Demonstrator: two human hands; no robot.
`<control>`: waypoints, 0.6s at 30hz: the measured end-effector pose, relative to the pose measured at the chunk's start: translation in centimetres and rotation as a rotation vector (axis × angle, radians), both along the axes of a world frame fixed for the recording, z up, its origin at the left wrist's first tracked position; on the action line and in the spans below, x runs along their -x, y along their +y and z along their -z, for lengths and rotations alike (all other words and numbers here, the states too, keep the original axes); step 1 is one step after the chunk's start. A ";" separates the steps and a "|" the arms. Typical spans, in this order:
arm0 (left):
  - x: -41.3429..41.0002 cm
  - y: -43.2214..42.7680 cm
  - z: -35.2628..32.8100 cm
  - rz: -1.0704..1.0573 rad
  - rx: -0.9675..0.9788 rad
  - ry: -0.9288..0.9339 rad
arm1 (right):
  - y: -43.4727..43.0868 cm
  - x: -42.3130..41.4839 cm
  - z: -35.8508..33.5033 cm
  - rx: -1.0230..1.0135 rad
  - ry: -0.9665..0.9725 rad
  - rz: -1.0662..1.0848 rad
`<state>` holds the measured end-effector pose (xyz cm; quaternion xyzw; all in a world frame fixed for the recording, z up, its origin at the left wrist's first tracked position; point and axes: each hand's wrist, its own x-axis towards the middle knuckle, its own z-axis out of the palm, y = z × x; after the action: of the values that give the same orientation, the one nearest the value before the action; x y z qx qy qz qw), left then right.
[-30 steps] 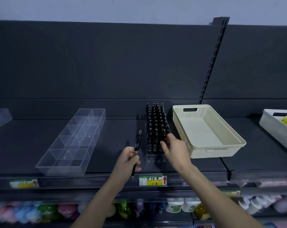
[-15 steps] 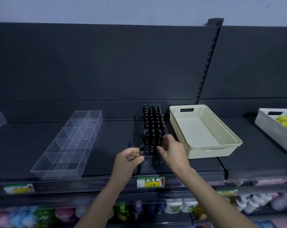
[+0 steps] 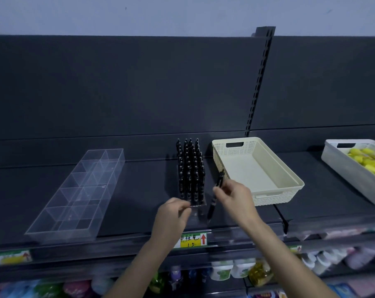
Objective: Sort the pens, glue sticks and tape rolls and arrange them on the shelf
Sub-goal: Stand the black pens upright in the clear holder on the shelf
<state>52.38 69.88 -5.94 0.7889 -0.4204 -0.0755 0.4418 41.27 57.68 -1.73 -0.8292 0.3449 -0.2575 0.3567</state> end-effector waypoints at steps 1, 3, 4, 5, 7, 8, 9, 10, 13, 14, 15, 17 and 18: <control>-0.4 0.3 0.4 0.008 -0.077 -0.125 | -0.6 0.1 -0.3 0.014 -0.013 0.028; -0.7 0.6 1.1 0.038 -0.217 -0.253 | -1.5 -0.1 -0.9 0.017 -0.059 0.044; -0.7 0.6 1.5 0.050 -0.253 -0.285 | -1.6 -0.4 -1.1 0.014 -0.077 0.036; -0.7 0.5 1.8 0.057 -0.274 -0.315 | -1.7 -0.7 -1.1 0.020 -0.078 0.026; -0.6 0.3 2.1 0.051 -0.286 -0.369 | -1.5 -1.4 -1.1 0.062 -0.039 0.004; -0.6 0.2 2.3 0.045 -0.285 -0.381 | -1.4 -1.6 -0.9 0.091 -0.012 -0.008; -0.6 0.1 2.4 0.042 -0.284 -0.391 | -1.3 -1.9 -0.7 0.120 0.023 -0.021; -0.7 0.1 2.5 0.041 -0.282 -0.400 | -1.2 -2.0 -0.4 0.147 0.070 -0.033; -0.6 0.0 2.8 0.047 -0.298 -0.422 | -0.7 -2.4 0.7 0.221 0.218 -0.059; -0.7 -0.1 2.8 0.044 -0.300 -0.425 | -0.5 -2.4 1.0 0.240 0.248 -0.058; -0.7 -0.1 2.8 0.041 -0.300 -0.424 | -0.4 -2.5 1.2 0.261 0.259 -0.052; -0.7 -0.2 2.7 0.031 -0.299 -0.423 | 0.0 -2.6 1.2 0.288 0.258 -0.034; -0.7 -0.2 2.9 0.034 -0.299 -0.427 | 0.3 -2.7 1.3 0.298 0.257 -0.030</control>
<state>53.08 69.66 -8.84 0.8364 -0.5013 0.0240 0.2203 43.96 57.94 -2.99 -0.9040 0.3332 -0.1921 0.1869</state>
